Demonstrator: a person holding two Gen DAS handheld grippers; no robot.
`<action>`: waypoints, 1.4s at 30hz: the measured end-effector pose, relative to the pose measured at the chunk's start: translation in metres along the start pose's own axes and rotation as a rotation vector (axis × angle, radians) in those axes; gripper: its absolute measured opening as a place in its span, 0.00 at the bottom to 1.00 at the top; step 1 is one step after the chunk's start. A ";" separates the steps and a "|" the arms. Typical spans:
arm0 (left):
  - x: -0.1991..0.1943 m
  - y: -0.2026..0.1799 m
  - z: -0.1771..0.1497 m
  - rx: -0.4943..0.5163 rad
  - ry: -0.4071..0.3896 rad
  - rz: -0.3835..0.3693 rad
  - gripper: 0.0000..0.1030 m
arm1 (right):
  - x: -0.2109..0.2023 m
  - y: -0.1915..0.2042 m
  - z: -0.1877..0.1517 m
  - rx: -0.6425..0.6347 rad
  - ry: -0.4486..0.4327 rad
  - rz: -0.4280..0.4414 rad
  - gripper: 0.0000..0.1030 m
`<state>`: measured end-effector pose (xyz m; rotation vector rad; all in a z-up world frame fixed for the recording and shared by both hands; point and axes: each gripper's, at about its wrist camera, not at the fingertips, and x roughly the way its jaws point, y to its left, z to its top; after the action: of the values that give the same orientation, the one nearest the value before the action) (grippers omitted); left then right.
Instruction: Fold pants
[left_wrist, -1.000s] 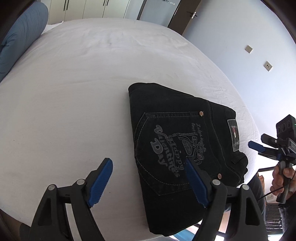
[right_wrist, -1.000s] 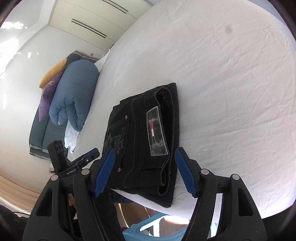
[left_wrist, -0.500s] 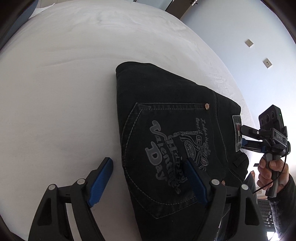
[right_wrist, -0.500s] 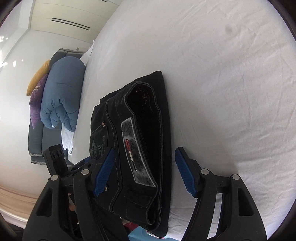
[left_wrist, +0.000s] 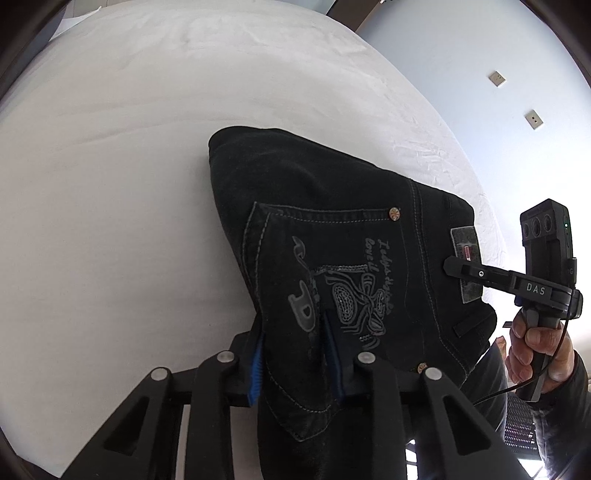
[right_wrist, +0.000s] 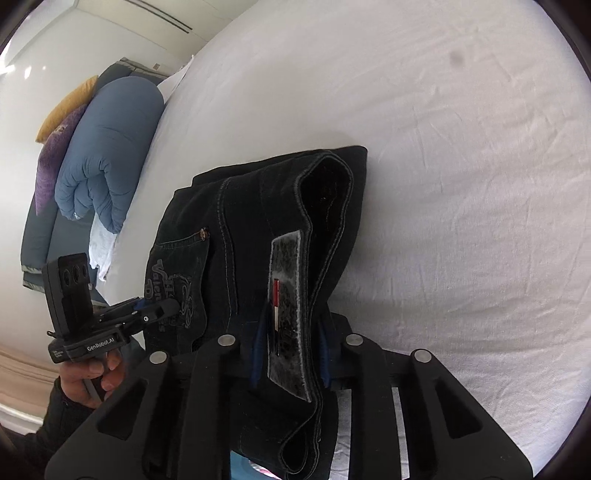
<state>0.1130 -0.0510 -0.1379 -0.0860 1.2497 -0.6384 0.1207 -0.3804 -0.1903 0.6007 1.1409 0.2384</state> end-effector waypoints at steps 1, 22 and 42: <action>-0.003 -0.002 0.000 0.001 -0.007 0.000 0.23 | -0.003 0.007 0.001 -0.031 -0.011 -0.014 0.17; -0.025 -0.012 0.100 0.041 -0.155 0.003 0.20 | -0.042 0.028 0.113 -0.170 -0.156 0.027 0.15; 0.039 0.039 0.105 0.022 -0.109 0.040 0.66 | 0.038 -0.074 0.125 0.020 -0.102 0.098 0.31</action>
<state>0.2300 -0.0672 -0.1513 -0.0765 1.1369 -0.6054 0.2400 -0.4640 -0.2260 0.6802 1.0175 0.2779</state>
